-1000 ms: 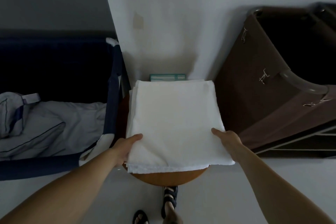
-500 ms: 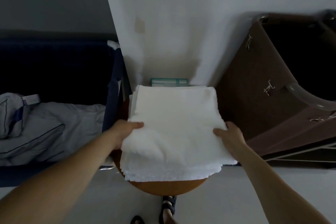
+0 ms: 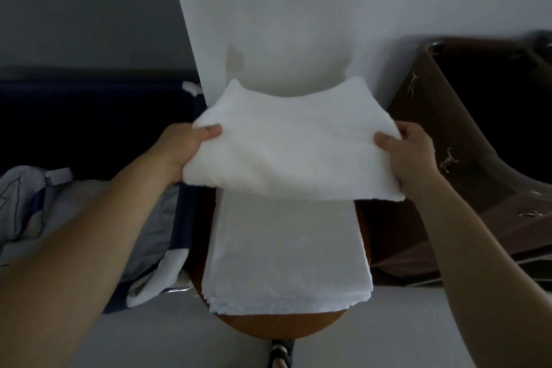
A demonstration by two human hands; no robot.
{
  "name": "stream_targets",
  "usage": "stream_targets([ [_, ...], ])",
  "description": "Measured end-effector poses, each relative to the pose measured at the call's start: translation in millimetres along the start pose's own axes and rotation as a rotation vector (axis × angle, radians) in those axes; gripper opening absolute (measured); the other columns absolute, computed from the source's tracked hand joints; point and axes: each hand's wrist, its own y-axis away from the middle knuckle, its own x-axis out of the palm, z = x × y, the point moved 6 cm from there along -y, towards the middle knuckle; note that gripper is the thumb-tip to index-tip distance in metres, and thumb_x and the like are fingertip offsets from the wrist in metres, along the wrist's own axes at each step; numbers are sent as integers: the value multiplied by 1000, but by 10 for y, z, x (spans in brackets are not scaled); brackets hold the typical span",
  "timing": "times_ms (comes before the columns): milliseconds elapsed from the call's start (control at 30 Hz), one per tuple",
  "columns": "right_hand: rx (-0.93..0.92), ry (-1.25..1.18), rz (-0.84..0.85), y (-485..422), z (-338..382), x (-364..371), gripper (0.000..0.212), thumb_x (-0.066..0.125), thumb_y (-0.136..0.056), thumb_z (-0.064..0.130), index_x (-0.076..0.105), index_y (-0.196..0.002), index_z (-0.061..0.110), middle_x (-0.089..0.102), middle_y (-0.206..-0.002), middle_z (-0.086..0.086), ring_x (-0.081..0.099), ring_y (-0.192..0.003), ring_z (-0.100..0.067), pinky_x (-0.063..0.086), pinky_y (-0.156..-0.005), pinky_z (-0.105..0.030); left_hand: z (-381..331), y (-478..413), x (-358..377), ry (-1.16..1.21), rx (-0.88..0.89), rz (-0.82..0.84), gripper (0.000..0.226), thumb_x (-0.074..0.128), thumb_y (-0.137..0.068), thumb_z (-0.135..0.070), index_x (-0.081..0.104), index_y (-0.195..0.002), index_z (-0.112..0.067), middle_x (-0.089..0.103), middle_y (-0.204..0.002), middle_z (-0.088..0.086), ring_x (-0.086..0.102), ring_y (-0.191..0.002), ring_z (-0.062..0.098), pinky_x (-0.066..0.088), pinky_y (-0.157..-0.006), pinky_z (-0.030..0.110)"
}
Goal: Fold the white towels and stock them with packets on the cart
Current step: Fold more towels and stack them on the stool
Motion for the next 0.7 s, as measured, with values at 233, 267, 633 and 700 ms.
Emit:
stream_targets([
  [233,310,372,150,603,-1787,348,50,62,-93,28,45,-138,12,61,-123,-14,56,-97,-30,41,-81,-34,2129,39,134,-273,-202,-62,36,66,-93,-34,60,-119,-10,65,-107,4,59,-80,13,46,-62,24],
  [267,360,420,168,671,-1966,375,52,59,-95,31,42,-140,11,60,-126,-16,57,-101,-34,43,-83,-36,2353,49,150,-333,-232,-74,36,62,-96,-36,57,-121,-10,64,-113,7,58,-83,16,46,-64,25],
  [633,260,614,188,444,-1607,319,34,51,-97,34,50,-119,8,58,-103,-12,54,-92,-33,44,-80,-39,2176,1,97,-550,-85,-249,40,45,-103,-39,50,-116,-2,59,-110,13,55,-94,29,42,-76,34],
  [700,236,603,174,454,-1557,278,32,52,-96,33,50,-118,10,56,-100,-9,54,-91,-33,42,-78,-38,2105,44,53,-566,-54,-272,37,45,-103,-39,50,-112,-3,56,-103,11,52,-88,26,41,-75,34],
])
